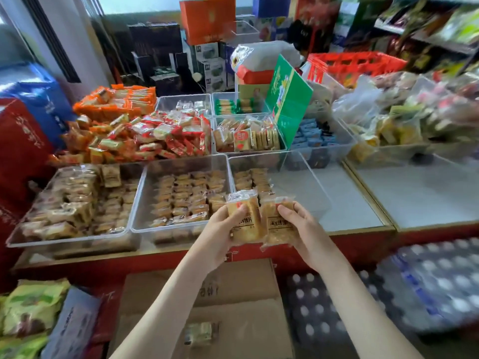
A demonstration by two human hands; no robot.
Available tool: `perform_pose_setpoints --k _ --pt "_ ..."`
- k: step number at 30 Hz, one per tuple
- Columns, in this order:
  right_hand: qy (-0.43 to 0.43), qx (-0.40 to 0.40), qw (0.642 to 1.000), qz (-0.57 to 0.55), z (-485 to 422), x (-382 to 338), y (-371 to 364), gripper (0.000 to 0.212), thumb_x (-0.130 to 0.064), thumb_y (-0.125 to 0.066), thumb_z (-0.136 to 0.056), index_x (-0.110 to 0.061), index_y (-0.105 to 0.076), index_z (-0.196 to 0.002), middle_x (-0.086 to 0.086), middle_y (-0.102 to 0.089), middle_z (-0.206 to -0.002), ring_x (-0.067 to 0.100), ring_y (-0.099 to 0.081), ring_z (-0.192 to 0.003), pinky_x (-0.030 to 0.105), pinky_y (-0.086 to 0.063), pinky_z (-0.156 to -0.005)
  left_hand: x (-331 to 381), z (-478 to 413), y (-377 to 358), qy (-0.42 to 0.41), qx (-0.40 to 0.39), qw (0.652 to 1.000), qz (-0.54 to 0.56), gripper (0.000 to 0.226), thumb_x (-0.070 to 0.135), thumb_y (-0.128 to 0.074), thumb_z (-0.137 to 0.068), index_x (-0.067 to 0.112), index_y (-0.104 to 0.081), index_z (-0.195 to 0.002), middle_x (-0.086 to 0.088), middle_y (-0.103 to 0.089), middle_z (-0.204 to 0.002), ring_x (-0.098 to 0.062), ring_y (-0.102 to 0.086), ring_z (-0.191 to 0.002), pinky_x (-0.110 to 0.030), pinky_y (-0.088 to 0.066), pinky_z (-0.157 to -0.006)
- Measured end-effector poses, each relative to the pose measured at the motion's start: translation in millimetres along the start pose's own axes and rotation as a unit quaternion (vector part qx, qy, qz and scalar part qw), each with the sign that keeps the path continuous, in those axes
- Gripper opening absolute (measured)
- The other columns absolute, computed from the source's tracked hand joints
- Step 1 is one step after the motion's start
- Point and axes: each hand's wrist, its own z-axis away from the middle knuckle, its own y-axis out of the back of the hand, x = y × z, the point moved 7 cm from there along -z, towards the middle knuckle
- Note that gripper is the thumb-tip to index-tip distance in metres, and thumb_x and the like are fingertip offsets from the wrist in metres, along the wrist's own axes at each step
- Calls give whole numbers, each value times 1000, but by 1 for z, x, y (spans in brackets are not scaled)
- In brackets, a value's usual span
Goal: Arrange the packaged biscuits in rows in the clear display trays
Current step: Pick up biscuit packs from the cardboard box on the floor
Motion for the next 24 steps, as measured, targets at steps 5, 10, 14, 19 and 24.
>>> perform_pose_setpoints --k 5,10,14,19,24 --pt "93 9 996 5 0 -36 27 27 -22 -64 -81 -12 -62 -106 4 -72 -95 17 -70 -91 36 -52 -82 14 -16 -6 -33 12 999 -34 40 24 -70 -82 9 -57 -116 -12 -69 -108 -30 -67 -95 -52 -48 -80" --pt "169 1 983 65 -9 -60 37 41 -46 -84 -64 -30 -68 -99 -1 -70 -99 17 -65 -98 37 -50 -93 25 -23 -10 -88 8 994 -68 19 12 -67 -89 15 -55 -103 -15 -71 -108 -46 -63 -98 -52 -48 -73" --pt "218 -22 966 134 -20 -72 26 31 -15 -65 -81 -35 -62 -105 -15 -70 -94 5 -65 -93 17 -49 -79 46 -19 -14 -189 -9 973 -132 30 11 -69 -84 23 -55 -108 -6 -73 -104 -21 -69 -93 -30 -55 -73" --pt "279 -57 938 198 -30 -89 9 51 8 -65 -83 -41 -62 -97 -17 -65 -103 5 -64 -100 20 -50 -83 72 -8 -10 -327 50 882 -335 50 10 -70 -87 52 -53 -106 16 -70 -103 -6 -65 -98 -26 -55 -80" --pt "350 -113 873 320 -34 -88 -1 62 12 -66 -83 -45 -55 -103 -13 -60 -125 10 -51 -130 43 -46 -105 83 8 -14 -561 58 657 -501 28 12 -48 -94 20 -55 -120 5 -61 -123 -4 -50 -129 -36 -35 -113"
